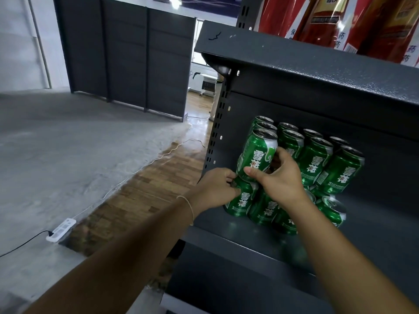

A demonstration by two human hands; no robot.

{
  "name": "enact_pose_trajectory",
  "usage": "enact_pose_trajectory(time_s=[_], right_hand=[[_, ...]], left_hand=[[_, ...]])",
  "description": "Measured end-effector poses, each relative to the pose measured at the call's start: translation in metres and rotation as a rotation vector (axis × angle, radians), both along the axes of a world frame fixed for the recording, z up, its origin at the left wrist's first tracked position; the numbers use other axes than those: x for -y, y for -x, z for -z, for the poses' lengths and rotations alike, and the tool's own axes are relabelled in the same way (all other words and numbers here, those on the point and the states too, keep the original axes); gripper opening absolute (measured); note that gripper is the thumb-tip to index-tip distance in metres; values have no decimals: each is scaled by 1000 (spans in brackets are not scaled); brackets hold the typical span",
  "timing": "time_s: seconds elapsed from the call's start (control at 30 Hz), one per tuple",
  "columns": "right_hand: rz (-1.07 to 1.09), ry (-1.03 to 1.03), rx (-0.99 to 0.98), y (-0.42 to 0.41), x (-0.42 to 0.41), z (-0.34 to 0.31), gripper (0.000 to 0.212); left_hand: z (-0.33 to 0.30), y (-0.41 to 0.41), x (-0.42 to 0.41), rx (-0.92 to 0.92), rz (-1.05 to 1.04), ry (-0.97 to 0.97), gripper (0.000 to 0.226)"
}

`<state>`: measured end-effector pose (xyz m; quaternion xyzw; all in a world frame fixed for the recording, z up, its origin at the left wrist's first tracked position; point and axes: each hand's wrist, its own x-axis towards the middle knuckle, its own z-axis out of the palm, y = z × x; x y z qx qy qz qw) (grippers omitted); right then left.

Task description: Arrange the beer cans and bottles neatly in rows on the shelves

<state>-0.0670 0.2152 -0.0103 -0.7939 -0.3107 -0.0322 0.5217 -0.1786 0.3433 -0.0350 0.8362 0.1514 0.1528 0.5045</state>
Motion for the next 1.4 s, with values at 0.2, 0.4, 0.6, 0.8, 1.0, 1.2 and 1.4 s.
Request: enact_pose_trajectory(time_s=[0.2, 0.4, 0.6, 0.8, 1.0, 1.2, 1.4], right_hand=[[-25, -9, -13, 4, 2, 2, 70], [10, 52, -30, 2, 3, -1, 66], [9, 128, -4, -4, 4, -4, 114], [0, 147, 0, 1, 4, -11, 78], [9, 142, 25, 1, 4, -10, 63], [18, 144, 55, 3, 3, -8, 56], [15, 138, 55, 1, 4, -7, 47]], left_hand=[[1, 0, 2, 17, -29, -48, 44], [0, 1, 3, 21, -17, -35, 41], [-1, 2, 3, 27, -4, -24, 38], [0, 2, 2, 14, 10, -16, 42], [-1, 3, 3, 12, 13, -20, 42], [-2, 5, 3, 8, 18, -27, 43], [-1, 5, 3, 2, 28, -15, 43]])
